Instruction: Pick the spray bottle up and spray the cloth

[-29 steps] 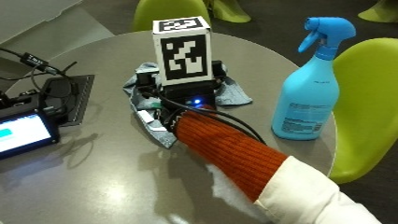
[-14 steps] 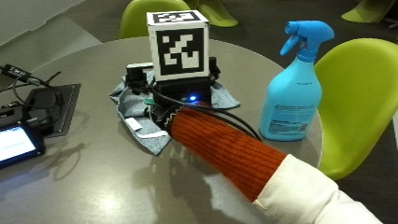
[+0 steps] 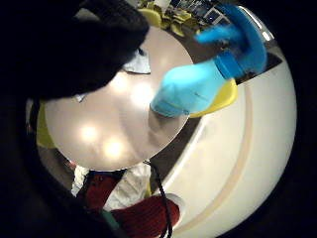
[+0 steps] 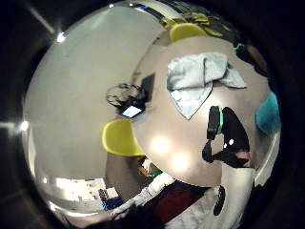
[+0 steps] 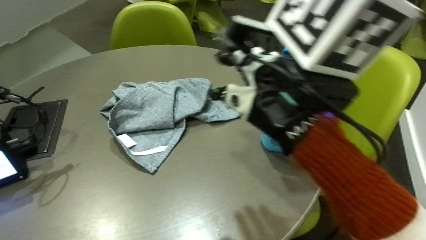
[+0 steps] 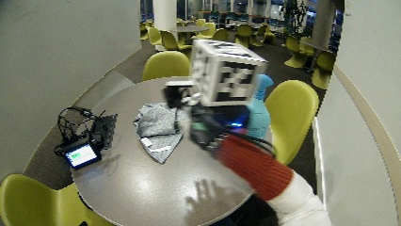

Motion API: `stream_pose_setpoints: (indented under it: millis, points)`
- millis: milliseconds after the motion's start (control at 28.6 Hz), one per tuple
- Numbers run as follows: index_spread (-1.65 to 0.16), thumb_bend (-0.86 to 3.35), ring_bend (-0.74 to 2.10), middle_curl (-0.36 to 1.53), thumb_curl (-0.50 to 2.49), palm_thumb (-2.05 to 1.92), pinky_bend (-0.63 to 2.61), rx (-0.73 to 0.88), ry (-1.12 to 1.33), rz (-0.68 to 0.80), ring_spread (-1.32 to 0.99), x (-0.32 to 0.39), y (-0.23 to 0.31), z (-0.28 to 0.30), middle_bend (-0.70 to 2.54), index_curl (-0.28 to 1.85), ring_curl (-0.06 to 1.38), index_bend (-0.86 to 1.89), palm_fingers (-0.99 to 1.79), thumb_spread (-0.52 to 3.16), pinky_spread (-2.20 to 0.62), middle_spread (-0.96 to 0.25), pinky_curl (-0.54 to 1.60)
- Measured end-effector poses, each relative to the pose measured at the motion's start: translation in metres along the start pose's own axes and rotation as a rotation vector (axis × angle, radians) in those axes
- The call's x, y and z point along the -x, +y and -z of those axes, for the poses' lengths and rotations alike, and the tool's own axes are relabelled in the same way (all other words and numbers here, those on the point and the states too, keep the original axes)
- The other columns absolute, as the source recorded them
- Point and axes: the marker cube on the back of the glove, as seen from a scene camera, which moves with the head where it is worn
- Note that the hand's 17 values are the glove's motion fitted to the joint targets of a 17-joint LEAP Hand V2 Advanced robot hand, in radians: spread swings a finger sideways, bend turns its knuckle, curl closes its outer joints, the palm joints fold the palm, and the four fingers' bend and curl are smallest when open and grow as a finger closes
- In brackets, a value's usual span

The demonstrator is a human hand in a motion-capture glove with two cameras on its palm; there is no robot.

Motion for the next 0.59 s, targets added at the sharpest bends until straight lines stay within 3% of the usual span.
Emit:
stream_pose_setpoints:
  millis: [210,314,454,594]
  points:
    - [-0.18,0.36,0.43,0.36,0.38,0.80,0.34,-0.318,-0.450,0.025,-0.05,-0.091,0.039,0.041,0.34,0.28,0.33,0.17,0.82,1.03,-0.07,0.02,0.35]
    - [-0.19,0.33,0.43,0.39,0.39,0.81,0.23,-0.446,-0.659,-0.056,-0.07,-0.143,0.048,0.043,0.37,0.31,0.35,0.17,0.69,1.02,-0.05,0.01,0.35]
    - [-0.20,0.26,0.41,0.43,0.39,0.79,0.03,-0.409,-0.818,-0.188,-0.08,-0.178,0.037,0.020,0.45,0.35,0.37,0.23,0.50,0.98,0.08,0.00,0.27]
    - [-0.21,0.22,0.38,0.44,0.40,0.81,-0.02,-0.338,-0.900,-0.195,-0.08,-0.193,0.020,0.004,0.53,0.37,0.35,0.31,0.60,0.97,0.13,-0.02,0.18]
